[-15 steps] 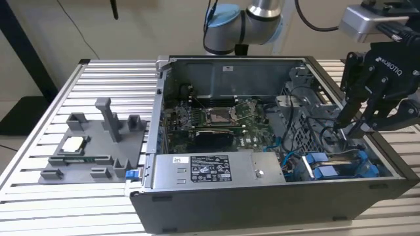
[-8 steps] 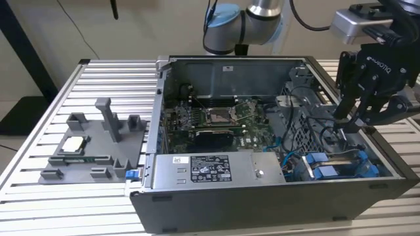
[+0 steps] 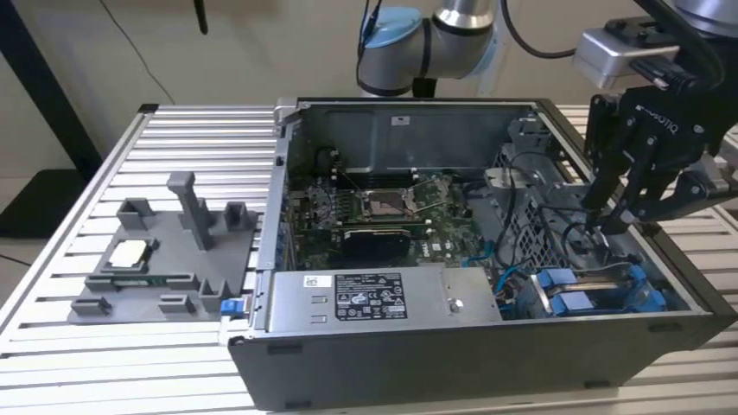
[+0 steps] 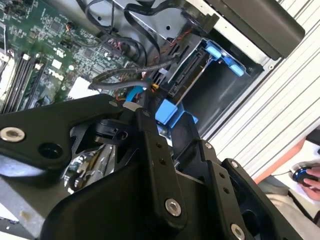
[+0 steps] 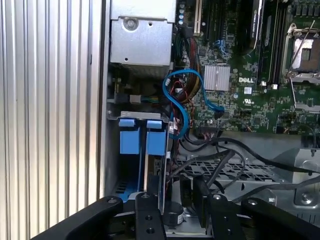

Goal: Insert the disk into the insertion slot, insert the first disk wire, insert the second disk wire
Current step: 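Insert the first disk wire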

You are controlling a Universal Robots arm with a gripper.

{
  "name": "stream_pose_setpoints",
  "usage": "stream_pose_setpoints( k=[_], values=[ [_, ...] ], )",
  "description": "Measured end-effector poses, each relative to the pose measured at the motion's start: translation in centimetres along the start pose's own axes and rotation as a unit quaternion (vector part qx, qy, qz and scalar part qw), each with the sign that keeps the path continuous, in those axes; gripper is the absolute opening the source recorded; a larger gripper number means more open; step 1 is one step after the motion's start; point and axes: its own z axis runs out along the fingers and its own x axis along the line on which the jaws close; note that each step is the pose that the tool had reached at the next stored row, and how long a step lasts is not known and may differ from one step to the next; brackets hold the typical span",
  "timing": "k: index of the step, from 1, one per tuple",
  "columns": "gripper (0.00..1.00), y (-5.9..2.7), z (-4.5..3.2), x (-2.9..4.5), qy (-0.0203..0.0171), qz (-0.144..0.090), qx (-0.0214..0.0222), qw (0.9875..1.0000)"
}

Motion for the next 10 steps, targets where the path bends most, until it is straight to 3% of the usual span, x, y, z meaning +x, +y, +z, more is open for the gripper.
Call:
stream_pose_setpoints(
  k=[10],
  values=[
    [0.41,-0.01,0.1,0.0,-0.0006,0.0,0.0001,1.0]
  ],
)
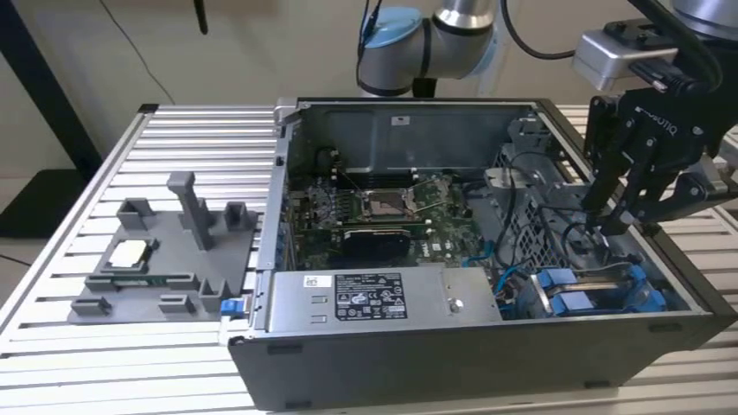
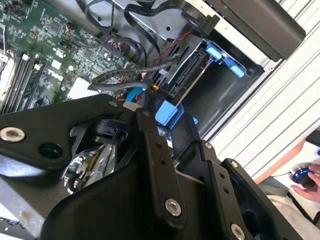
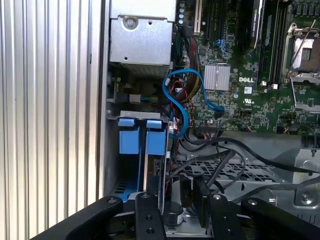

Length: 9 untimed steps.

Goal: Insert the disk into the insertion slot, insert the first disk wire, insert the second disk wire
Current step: 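Insert the first disk wire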

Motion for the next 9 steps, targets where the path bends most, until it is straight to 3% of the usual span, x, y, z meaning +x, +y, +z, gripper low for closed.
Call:
stream_pose_setpoints(
  k=[6,8,9],
  values=[
    [0.41,0.0,0.18,-0.07,-0.001,0.0,0.0,1.0],
    [0.41,0.0,0.2,-0.07,-0.0084,0.0,0.0004,1.0],
    [0.41,0.0,0.2,-0.07,-0.0091,0.0,0.0004,1.0]
  ],
)
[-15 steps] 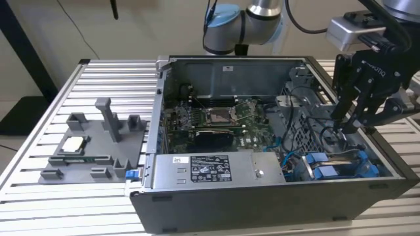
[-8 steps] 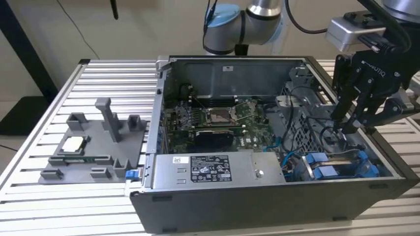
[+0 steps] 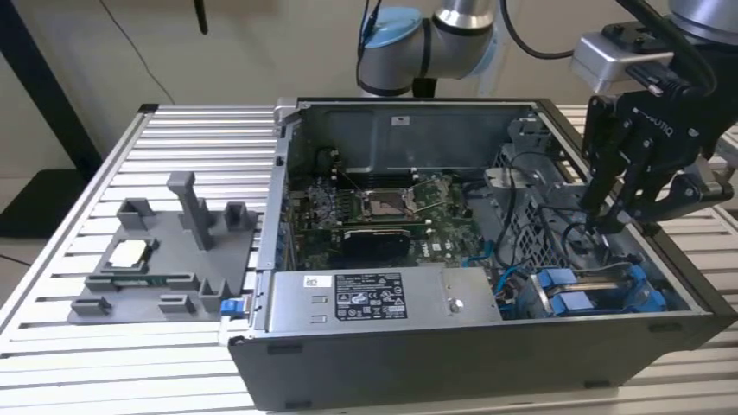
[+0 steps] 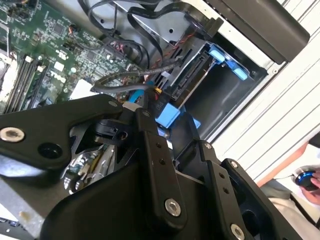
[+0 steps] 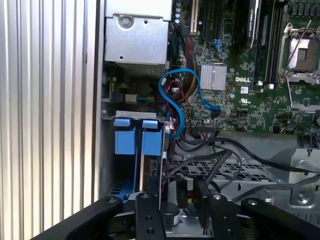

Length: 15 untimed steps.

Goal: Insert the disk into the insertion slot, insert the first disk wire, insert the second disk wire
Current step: 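Insert the first disk wire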

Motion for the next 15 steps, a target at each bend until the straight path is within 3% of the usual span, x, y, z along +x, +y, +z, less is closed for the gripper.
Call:
stream_pose_setpoints(
  k=[6,11,15],
  values=[
    [0.41,0.0,0.08,0.01,-0.001,0.0,0.0001,1.0],
    [0.41,-0.02,0.3,0.01,-0.0011,-0.002,0.0036,1.0],
    [0.41,-0.02,0.32,0.01,-0.0012,-0.002,0.0037,1.0]
  ],
)
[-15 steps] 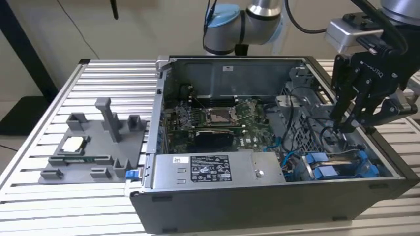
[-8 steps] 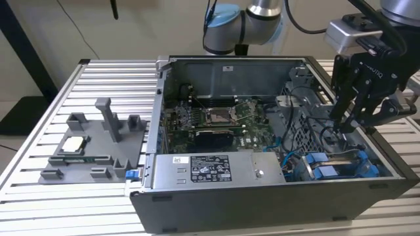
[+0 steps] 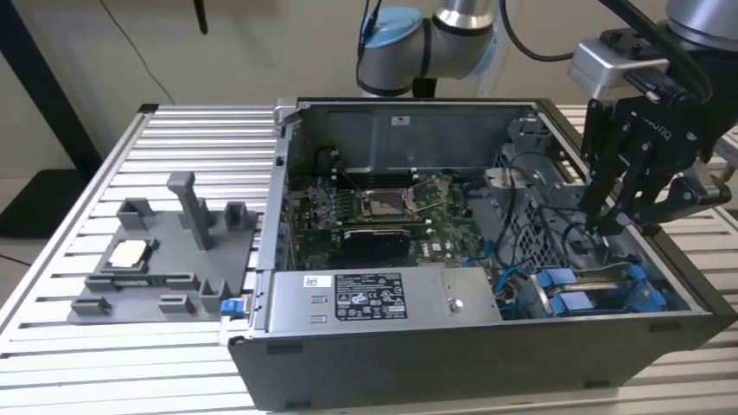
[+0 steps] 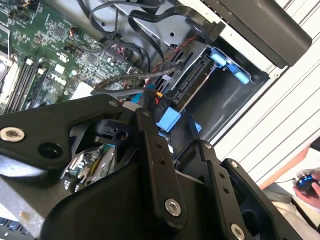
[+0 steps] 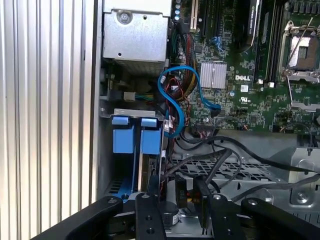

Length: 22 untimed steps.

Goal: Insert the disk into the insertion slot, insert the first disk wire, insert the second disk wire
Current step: 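Insert the first disk wire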

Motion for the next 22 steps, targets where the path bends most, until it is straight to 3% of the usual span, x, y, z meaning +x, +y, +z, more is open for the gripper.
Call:
stream_pose_setpoints(
  k=[8,11,12,16,17,21,22],
  values=[
    [0.41,0.0,0.01,0.0,0.0,0.0,0.0,1.0],
    [0.38,0.0,0.02,0.0,0.0,0.0,0.0,1.0],
    [0.32,0.0,0.02,0.0,0.0,0.0,0.0,1.0],
    [0.32,0.0,0.08,0.0,-0.0003,0.0,0.0,1.0],
    [0.32,0.01,0.13,0.01,-0.0016,0.0,0.0001,1.0],
    [0.32,0.02,0.32,0.01,-0.0202,0.001,0.0011,0.9998],
    [0.32,0.02,0.33,0.01,-0.0229,0.001,0.0012,0.9997]
  ],
)
